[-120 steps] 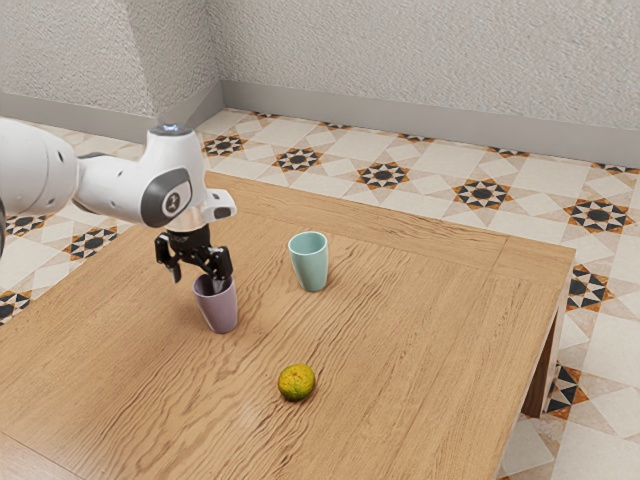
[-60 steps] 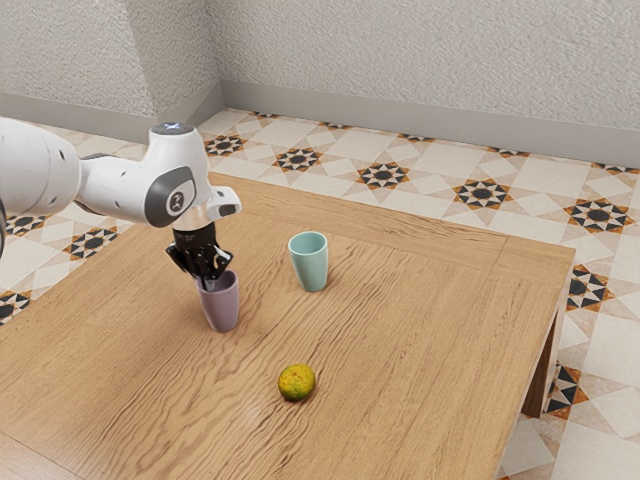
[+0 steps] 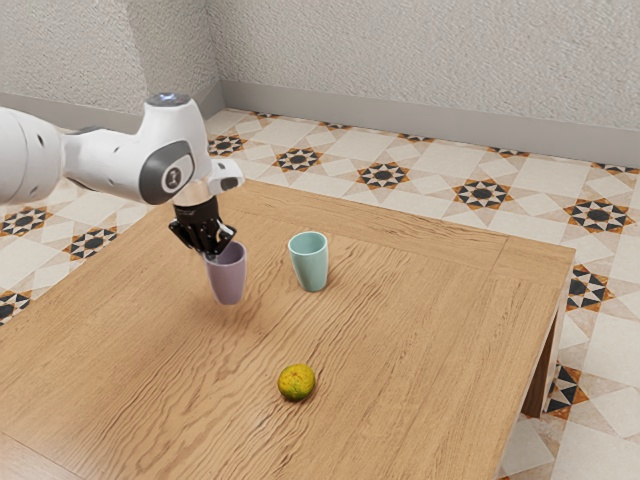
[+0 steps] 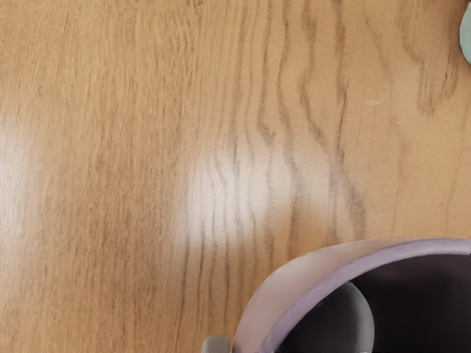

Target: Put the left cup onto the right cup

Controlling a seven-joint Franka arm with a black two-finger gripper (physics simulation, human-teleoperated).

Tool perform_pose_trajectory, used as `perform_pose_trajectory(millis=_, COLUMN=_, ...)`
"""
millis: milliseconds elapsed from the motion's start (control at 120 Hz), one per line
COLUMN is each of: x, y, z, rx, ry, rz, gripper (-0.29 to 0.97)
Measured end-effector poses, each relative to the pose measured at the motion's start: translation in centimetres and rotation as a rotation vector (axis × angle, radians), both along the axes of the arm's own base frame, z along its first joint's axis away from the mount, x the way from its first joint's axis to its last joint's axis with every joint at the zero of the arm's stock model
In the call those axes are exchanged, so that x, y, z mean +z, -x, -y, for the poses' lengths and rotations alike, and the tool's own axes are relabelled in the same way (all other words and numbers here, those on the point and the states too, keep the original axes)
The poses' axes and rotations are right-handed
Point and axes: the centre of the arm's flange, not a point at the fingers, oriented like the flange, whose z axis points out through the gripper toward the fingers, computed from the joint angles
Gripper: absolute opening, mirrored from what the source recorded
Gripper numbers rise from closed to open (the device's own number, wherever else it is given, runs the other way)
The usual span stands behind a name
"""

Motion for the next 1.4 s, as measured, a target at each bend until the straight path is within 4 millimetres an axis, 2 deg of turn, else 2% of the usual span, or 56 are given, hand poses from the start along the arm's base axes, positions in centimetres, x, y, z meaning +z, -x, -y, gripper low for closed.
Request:
perform_pose_trajectory(millis=133, x=4.0, y=-1.0, z=0.8, rx=-0.005, ry=-0.003, rz=0.071, gripper=-0.11)
perform_pose_trajectory(millis=250, x=6.7, y=-2.3, z=2.1, rx=-0.009, ry=0.016, rz=0.127, gripper=-0.11)
perform_pose_trajectory(millis=358, x=7.6, y=-3.7, z=3.6, rx=-0.019, ry=0.038, rz=0.153, gripper=-0.11)
perform_pose_trajectory(millis=508, x=8.4, y=-5.4, z=4.5, rx=-0.021, ry=0.053, rz=0.179, gripper=-0.11)
perform_pose_trajectory(millis=867, x=8.6, y=-9.7, z=6.1, rx=-0.026, ry=0.071, rz=0.192, gripper=-0.11)
perform_pose_trajectory(millis=1075, x=7.0, y=-11.4, z=6.0, rx=-0.014, ry=0.075, rz=0.157, gripper=-0.11)
perform_pose_trajectory(millis=1400, x=4.6, y=-12.2, z=5.7, rx=0.006, ry=0.093, rz=0.118, gripper=-0.11)
